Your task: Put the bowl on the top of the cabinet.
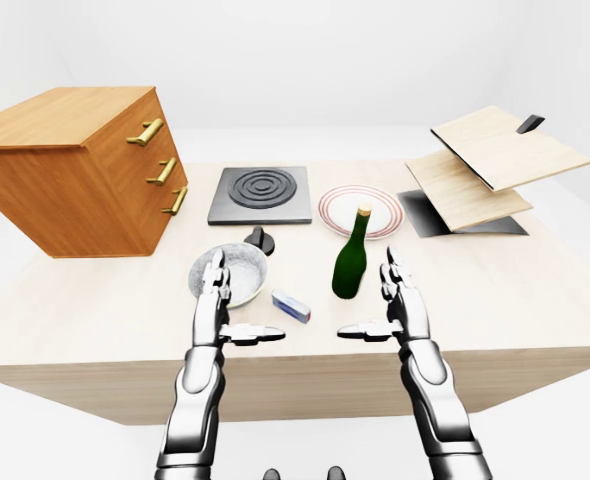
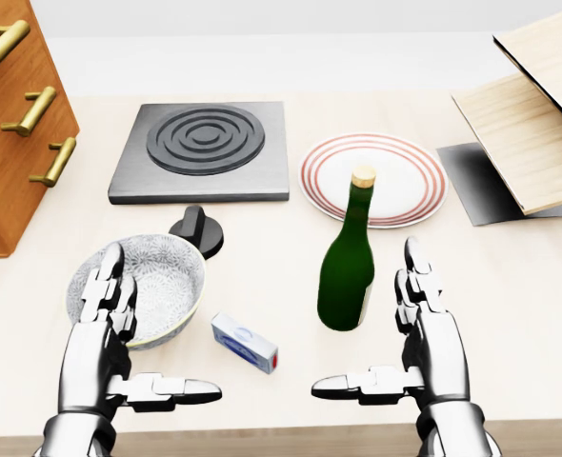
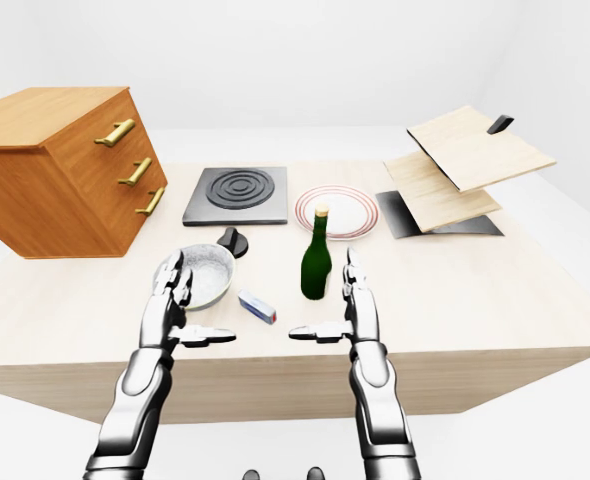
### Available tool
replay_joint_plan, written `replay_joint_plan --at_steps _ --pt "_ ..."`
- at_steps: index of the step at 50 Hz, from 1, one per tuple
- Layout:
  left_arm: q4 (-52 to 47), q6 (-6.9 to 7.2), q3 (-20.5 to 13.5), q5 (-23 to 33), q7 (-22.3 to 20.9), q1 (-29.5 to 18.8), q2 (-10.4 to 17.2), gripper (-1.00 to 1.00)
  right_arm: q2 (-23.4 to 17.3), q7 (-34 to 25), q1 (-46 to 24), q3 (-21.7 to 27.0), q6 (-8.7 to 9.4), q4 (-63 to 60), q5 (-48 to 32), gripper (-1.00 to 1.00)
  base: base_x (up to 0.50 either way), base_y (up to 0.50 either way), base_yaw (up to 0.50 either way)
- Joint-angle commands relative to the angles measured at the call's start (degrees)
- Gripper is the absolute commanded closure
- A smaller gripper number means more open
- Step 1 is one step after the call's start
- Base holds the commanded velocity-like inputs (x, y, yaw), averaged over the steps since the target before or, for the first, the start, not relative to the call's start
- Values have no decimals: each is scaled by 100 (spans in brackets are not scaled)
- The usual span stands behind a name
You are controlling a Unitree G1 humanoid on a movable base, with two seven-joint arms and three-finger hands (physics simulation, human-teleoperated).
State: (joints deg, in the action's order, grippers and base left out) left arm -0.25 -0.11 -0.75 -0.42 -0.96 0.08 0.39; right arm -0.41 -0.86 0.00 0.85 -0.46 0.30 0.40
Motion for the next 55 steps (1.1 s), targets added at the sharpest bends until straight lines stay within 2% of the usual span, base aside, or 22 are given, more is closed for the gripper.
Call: replay_joint_plan --at_steps 1,7,8,11,13,16,23,26,33,39,48,55 --pt "-74 11 -127 -110 -183 19 59 -100 -63 -126 -5 124 -94 67 45 -100 0 0 0" --pt "-114 3 -130 -148 -203 41 59 -100 -59 -120 1 120 -160 96 40 -100 0 0 0" --pt "-135 -50 -132 -143 -203 50 59 -100 -57 -107 7 112 -157 66 23 -100 0 0 0" --pt "-291 -315 -106 -68 -189 135 54 -100 -55 -13 109 54 -417 -127 -190 -100 0 0 0" --pt "-659 -489 -73 -44 -209 305 31 -100 -53 85 317 -14 -454 -567 -440 -100 0 0 0" --pt "-1104 -489 -52 17 -188 498 4 -100 -36 53 501 -95 -454 -1015 -596 -100 0 0 0" --pt "-2984 -489 -165 198 122 1083 -110 -100 2 187 1020 -245 -454 -2287 -1233 -100 0 0 0" --pt "-3217 -489 -170 241 136 1178 -127 -100 2 251 1139 -275 -454 -2523 -1447 -100 0 0 0" --pt "-3279 -489 -194 259 150 1201 -141 -100 21 378 1282 -276 -454 -3000 -1868 -100 0 0 0" --pt "-3254 -489 -194 287 153 1175 -139 -100 25 371 1258 -269 -454 -3075 -1871 -100 0 4 0" --pt "-3266 -489 -174 295 151 1178 -134 -100 4 456 1274 -246 -454 -2812 -1881 -100 0 48 0" --pt "-3234 -489 -159 293 133 1195 -127 -100 20 372 1275 -249 -454 -3063 -1839 -100 0 50 0"
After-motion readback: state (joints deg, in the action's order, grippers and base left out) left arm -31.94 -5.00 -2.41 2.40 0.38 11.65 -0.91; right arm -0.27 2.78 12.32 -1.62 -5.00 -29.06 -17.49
